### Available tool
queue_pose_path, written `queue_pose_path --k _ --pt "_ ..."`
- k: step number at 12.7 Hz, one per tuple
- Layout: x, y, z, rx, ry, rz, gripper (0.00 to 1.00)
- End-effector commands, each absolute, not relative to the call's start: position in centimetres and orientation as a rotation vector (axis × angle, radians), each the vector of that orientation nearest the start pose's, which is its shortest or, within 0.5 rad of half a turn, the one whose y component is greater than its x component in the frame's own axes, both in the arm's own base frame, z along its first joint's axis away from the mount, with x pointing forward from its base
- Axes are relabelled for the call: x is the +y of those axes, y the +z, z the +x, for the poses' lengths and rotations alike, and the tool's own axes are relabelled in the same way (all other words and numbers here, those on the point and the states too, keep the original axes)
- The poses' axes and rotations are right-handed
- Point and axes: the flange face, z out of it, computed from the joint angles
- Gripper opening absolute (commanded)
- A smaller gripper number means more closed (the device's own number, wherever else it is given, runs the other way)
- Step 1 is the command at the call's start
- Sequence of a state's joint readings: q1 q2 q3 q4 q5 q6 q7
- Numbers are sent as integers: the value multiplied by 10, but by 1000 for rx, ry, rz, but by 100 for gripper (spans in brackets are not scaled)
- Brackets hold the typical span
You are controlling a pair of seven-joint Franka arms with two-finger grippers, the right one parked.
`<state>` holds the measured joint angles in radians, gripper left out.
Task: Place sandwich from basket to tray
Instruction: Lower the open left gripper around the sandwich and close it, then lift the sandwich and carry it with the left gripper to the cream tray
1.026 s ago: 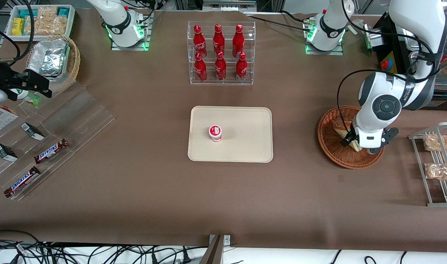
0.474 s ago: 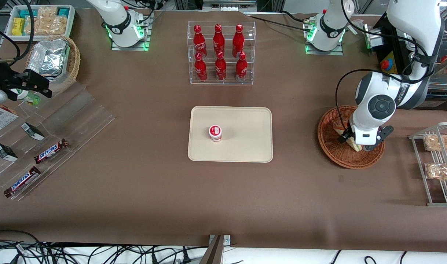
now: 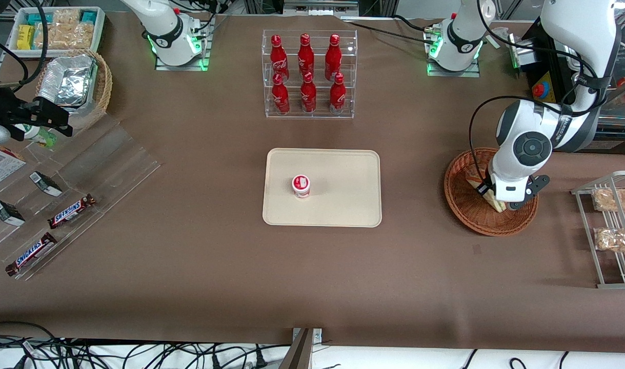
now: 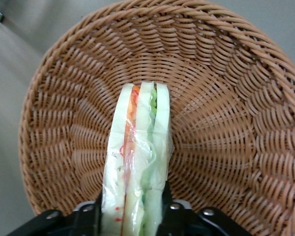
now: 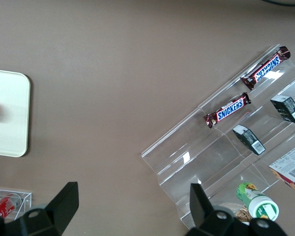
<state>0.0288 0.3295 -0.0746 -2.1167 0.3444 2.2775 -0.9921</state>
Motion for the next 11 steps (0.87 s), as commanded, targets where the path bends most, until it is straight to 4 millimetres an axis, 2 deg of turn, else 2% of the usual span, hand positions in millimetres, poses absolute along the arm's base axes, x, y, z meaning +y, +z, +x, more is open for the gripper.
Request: queue_pose_path --k 1,3,4,8,9,11 --pt "-15 272 559 -886 26 -2703 33" --pt "-15 299 571 -836 44 -2694 33" --pt "-23 314 577 -797 55 -2705 33" --pt "-83 380 597 -675 97 -2800 35" --pt "-103 391 597 -637 114 -2836 35" --pt "-145 409 592 -444 133 -2899 35"
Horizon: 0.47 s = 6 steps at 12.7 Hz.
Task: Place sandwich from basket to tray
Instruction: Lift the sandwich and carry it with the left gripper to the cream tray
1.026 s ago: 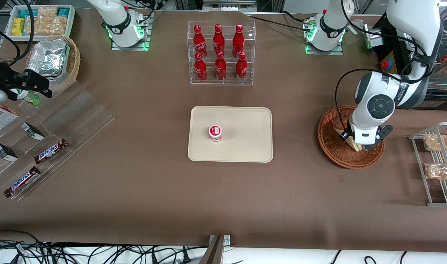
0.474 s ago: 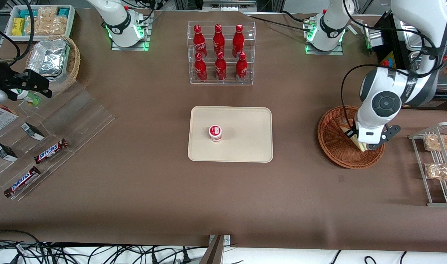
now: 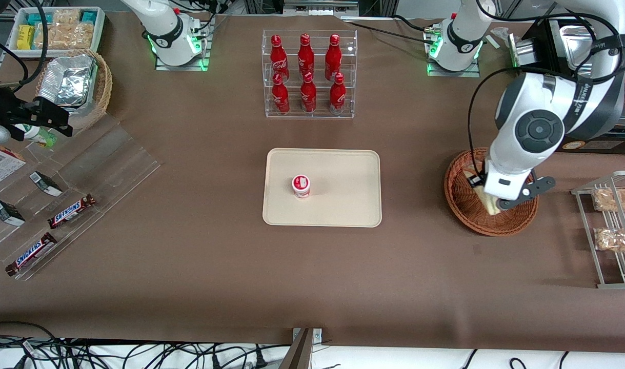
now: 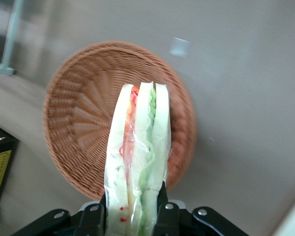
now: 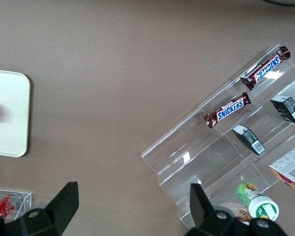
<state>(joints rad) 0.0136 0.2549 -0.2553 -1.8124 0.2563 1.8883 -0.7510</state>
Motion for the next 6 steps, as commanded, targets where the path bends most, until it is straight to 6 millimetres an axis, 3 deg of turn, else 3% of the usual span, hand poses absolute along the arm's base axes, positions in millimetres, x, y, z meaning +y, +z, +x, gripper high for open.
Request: queue_pose_path --k 1,3,6 --pt "-164 413 587 -359 152 -2933 35" --pt "-201 415 577 -263 153 -2976 35" --pt "-266 398 567 -132 156 -3034 35"
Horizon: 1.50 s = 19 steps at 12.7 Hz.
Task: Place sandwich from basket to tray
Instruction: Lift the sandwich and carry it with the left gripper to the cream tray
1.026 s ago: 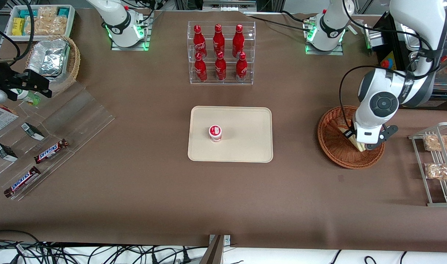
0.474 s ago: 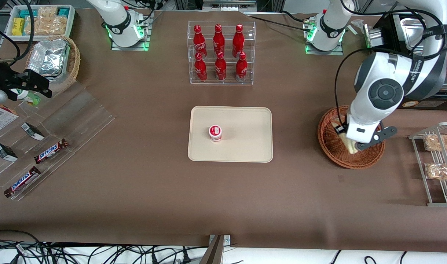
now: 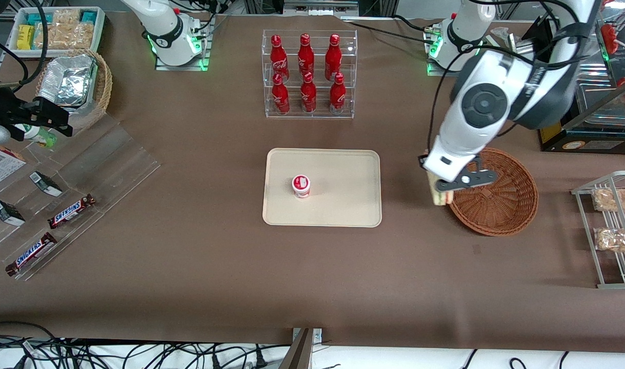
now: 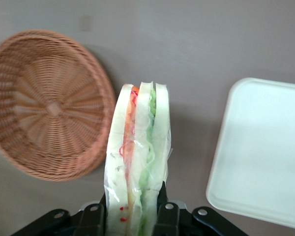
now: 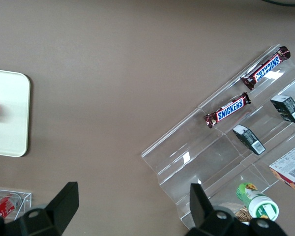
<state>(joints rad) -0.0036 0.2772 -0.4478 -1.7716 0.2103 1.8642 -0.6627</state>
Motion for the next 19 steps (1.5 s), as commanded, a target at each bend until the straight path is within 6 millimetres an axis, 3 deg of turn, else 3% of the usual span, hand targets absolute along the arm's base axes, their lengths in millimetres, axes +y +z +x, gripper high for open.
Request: queue_pose_path --k 1,5,8,13,17,19 --pt "-288 395 561 -102 135 -3050 36" --pt "-359 355 540 -154 62 -3078 36" --pt "-388 322 531 -206 -57 -3042 36" --pt "-417 275 522 -262 -178 -2999 36" --pt "-429 249 511 -238 -192 -2967 36" --pt "-430 245 510 -233 -185 -2965 37"
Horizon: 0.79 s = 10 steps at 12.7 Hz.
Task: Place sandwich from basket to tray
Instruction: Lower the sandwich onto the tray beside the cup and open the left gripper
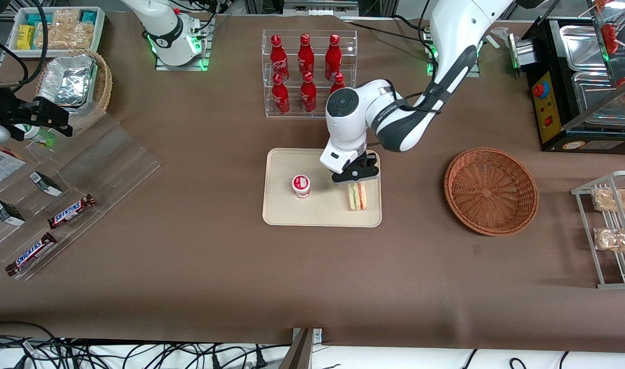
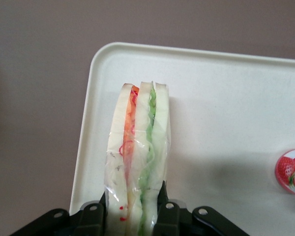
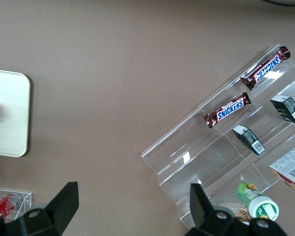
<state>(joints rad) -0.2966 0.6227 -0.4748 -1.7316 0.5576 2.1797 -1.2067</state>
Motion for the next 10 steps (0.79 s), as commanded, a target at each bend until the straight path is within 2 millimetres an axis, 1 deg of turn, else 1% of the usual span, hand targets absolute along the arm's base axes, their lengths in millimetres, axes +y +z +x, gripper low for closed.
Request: queue_pose_path --k 1,4,5,6,10 --pt "-429 242 510 -243 -182 -2965 37" --pt "-433 236 508 -265 -237 -2947 38" --pt "-432 235 508 -272 -236 -2946 40" --pt "-432 235 508 -272 -236 -2946 45" --pt "-432 233 507 -275 -230 -2944 50"
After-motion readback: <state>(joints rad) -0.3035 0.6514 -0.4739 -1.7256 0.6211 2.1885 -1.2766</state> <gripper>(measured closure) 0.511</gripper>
